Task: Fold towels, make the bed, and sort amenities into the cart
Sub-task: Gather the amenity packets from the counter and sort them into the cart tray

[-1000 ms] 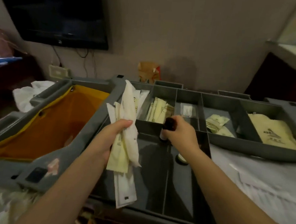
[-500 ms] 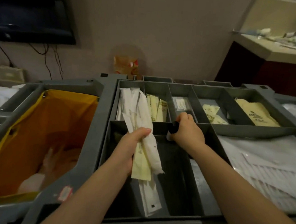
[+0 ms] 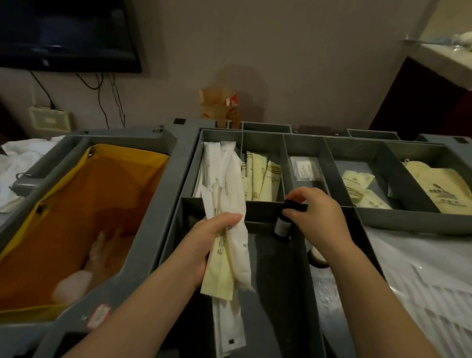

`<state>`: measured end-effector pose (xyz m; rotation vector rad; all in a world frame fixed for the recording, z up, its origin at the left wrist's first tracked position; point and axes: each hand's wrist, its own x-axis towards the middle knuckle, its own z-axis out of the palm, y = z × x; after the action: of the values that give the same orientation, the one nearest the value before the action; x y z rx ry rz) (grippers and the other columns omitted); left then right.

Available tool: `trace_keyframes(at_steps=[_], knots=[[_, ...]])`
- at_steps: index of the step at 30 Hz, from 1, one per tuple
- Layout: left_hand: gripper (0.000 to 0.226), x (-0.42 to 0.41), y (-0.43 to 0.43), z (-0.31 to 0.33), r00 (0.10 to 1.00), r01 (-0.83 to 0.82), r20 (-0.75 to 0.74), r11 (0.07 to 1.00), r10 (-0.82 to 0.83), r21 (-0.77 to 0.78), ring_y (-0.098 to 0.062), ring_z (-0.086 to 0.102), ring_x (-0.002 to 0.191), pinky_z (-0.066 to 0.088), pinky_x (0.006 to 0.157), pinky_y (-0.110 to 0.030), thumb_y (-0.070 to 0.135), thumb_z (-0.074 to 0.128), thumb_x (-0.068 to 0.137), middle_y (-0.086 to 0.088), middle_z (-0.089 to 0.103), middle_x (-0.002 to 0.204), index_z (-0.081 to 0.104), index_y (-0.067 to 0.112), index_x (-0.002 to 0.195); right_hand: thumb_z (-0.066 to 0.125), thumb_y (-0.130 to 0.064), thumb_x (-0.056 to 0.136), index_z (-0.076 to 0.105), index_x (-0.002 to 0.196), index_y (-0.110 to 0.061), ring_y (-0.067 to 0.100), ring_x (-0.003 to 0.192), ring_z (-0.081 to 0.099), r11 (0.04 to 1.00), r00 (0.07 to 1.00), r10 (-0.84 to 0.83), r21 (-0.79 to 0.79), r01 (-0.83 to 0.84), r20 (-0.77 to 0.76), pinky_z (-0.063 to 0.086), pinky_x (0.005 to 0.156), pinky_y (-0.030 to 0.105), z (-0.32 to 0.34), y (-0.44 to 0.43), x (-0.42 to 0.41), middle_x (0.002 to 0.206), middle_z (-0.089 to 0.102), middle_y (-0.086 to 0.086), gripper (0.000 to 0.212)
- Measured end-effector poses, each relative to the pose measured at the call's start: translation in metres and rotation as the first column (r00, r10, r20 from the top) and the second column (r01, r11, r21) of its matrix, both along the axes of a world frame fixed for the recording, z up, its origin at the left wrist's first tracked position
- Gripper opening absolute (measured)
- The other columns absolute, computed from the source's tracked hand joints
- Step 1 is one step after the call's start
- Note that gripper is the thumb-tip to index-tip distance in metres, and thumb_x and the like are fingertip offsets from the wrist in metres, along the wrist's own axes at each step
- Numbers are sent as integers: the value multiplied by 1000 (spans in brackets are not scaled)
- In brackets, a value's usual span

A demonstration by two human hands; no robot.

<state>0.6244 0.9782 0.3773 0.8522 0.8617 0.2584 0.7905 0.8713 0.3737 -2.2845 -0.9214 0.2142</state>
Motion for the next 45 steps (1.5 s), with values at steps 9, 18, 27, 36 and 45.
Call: trace_keyframes(at_steps=[9, 18, 27, 36, 45], knots=[[46, 1, 3, -5, 1000, 2, 25, 999, -3, 47, -30, 60, 93, 50, 73, -43, 21, 70, 64, -16, 60, 105, 55, 17, 107, 65, -17, 87, 59, 115, -25, 14, 106, 54, 999, 999, 32, 5, -32, 12, 51, 92, 35, 1, -2, -4, 114, 56, -5, 29], [56, 3, 0, -6, 998, 24, 61, 998, -27, 53, -29, 62, 89, 51, 76, -44, 22, 70, 57, -14, 64, 96, 58, 14, 111, 73, -26, 80, 55, 112, -30, 15, 115, 47, 999, 999, 40, -8, -40, -13, 46, 97, 36, 0, -2, -2, 122, 45, -8, 37], [46, 5, -7, -7, 992, 78, 89, 989, -90, 126, -27, 66, 96, 54, 81, -41, 19, 71, 66, -12, 71, 100, 60, 14, 111, 58, -30, 91, 56, 84, -29, 3, 77, 56, 938, 987, 101, 342, -54, -121, 43, 69, 19, 18, -2, -31, 82, 57, -10, 7], [38, 3, 2, -4, 964, -69, 252, 995, 87, -77, -29, 68, 101, 59, 72, -40, 24, 56, 90, -15, 69, 112, 58, 11, 126, 73, -35, 78, 36, 136, -39, -3, 99, 49, 923, 897, 384, 116, -367, -218, 50, 86, 21, 20, 13, -68, 113, 41, -25, 69], [31, 1, 6, -4, 961, -186, 217, 981, 169, 59, -20, 66, 77, 55, 60, -33, 7, 57, 89, -9, 69, 89, 58, 9, 119, 64, -16, 87, 41, 132, -35, 8, 88, 64, 922, 775, 246, 386, -3, -582, 54, 73, 30, 28, 7, -50, 100, 65, -12, 54]])
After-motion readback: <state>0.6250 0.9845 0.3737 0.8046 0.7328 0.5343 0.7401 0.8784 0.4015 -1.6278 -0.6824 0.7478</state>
